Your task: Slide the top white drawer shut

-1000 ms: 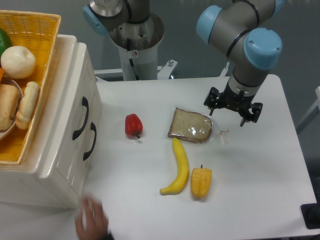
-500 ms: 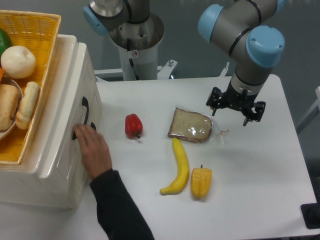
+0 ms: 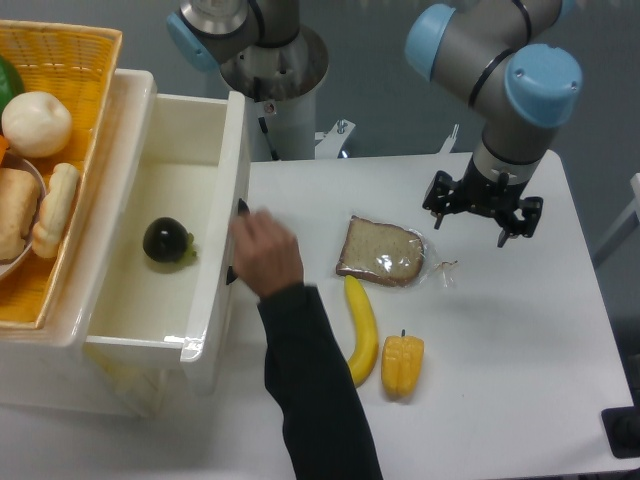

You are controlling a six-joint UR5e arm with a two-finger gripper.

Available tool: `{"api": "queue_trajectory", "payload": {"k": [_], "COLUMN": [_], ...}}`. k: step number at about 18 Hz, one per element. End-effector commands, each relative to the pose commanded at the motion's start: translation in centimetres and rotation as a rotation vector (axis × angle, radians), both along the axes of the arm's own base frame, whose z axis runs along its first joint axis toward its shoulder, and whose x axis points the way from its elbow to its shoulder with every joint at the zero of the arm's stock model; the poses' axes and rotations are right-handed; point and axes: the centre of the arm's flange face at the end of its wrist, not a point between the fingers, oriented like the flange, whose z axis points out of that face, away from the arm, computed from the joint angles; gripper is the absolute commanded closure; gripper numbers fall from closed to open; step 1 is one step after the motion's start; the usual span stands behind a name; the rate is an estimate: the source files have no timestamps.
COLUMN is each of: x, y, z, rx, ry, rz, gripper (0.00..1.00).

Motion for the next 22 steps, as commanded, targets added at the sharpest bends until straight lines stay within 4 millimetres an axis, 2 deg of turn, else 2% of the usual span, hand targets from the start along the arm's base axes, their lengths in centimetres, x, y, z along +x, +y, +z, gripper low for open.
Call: {"api": "queue_trajectory", "payload": {"k": [22], "x": [-0.62], "y": [-0.96], "z": [-0.33], "rx": [-0.002], "ry": [-0.006], "rz": [0.015], "gripper": [0.00]}}
